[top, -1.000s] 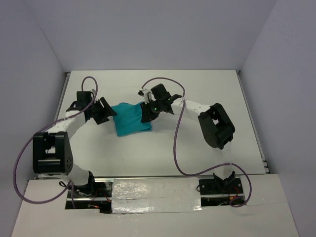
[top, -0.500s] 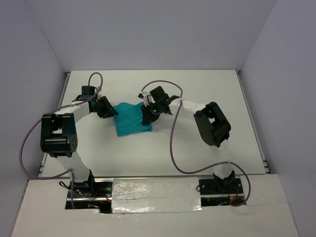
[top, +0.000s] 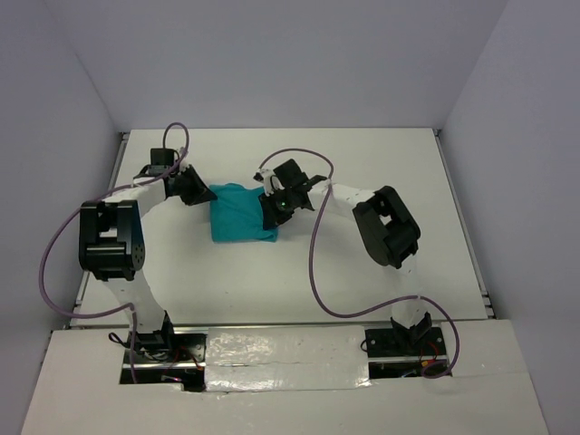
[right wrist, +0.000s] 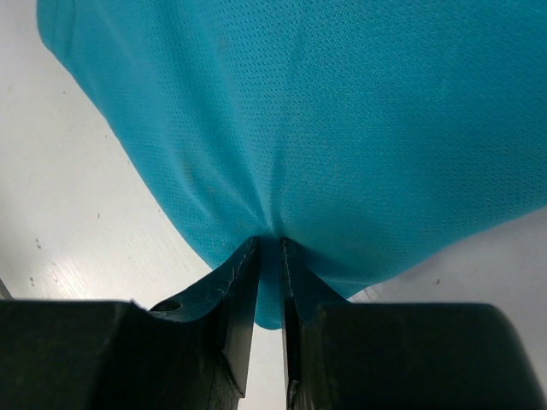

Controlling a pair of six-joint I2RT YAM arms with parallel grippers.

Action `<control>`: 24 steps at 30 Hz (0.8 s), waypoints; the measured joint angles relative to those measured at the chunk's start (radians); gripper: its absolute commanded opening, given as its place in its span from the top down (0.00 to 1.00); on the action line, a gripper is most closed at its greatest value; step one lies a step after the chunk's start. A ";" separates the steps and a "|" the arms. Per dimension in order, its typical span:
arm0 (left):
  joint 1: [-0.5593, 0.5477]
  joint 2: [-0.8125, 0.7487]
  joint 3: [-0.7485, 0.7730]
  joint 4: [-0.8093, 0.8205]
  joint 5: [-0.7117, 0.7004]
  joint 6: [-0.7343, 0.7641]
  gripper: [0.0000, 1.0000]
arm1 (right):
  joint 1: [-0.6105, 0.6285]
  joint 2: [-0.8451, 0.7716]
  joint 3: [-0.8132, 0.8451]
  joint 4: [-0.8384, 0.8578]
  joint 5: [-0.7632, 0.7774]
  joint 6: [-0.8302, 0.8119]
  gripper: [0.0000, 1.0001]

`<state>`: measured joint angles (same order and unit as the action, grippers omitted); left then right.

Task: Fold and stack the t-shirts
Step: Smooth out wrinkles on the folded tshirt

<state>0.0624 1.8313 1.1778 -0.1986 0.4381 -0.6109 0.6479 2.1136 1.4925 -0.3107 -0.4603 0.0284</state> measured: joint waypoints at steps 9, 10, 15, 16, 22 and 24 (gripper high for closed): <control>0.000 0.103 0.081 0.027 0.010 -0.029 0.92 | 0.001 0.057 0.077 -0.055 0.016 0.000 0.77; 0.000 0.125 0.095 0.026 0.008 -0.029 0.90 | 0.001 0.061 0.085 -0.060 0.018 0.000 0.76; 0.000 0.176 0.118 0.011 -0.008 -0.025 0.57 | 0.000 0.054 0.077 -0.050 0.010 0.000 0.66; 0.000 0.174 0.118 0.012 -0.013 -0.026 0.52 | -0.003 0.045 0.067 -0.048 0.005 0.000 0.65; 0.009 0.134 0.119 -0.007 -0.026 -0.027 0.32 | -0.041 -0.013 0.074 -0.069 -0.064 0.000 0.63; 0.012 0.093 0.124 -0.025 -0.031 -0.026 0.31 | -0.070 -0.028 0.108 -0.082 -0.090 0.000 0.63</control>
<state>0.0742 1.9247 1.3014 -0.2237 0.4068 -0.6365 0.5777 2.0853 1.6005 -0.3923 -0.5503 0.0288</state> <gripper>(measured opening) 0.679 0.369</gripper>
